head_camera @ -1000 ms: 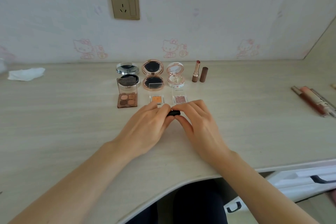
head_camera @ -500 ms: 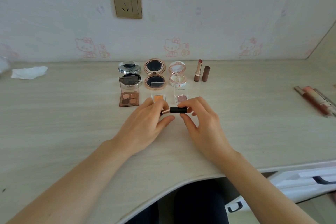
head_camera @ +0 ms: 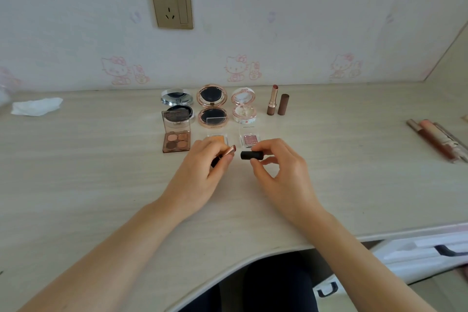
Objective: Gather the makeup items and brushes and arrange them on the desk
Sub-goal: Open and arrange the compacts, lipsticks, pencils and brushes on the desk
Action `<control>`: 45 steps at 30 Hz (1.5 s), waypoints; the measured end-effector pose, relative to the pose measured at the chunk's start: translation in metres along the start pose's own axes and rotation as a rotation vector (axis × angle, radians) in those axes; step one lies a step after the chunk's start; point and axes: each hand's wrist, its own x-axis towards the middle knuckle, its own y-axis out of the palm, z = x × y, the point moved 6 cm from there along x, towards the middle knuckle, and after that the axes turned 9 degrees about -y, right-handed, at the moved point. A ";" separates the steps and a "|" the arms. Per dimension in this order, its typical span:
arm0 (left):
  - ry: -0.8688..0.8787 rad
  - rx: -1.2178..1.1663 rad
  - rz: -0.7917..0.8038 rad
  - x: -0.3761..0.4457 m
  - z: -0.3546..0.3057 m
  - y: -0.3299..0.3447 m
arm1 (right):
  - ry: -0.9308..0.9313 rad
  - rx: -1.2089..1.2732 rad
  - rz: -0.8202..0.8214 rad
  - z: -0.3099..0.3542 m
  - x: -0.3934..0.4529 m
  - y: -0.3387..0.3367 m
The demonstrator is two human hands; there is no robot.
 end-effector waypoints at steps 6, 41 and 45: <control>-0.082 -0.204 0.015 0.002 -0.003 0.000 | 0.118 0.224 -0.055 -0.004 0.001 -0.010; -0.321 0.219 0.228 0.160 -0.033 0.097 | 0.309 -0.157 0.110 -0.148 0.079 -0.046; -0.350 0.212 0.235 0.162 -0.030 0.097 | 0.321 -0.171 0.138 -0.155 0.083 -0.040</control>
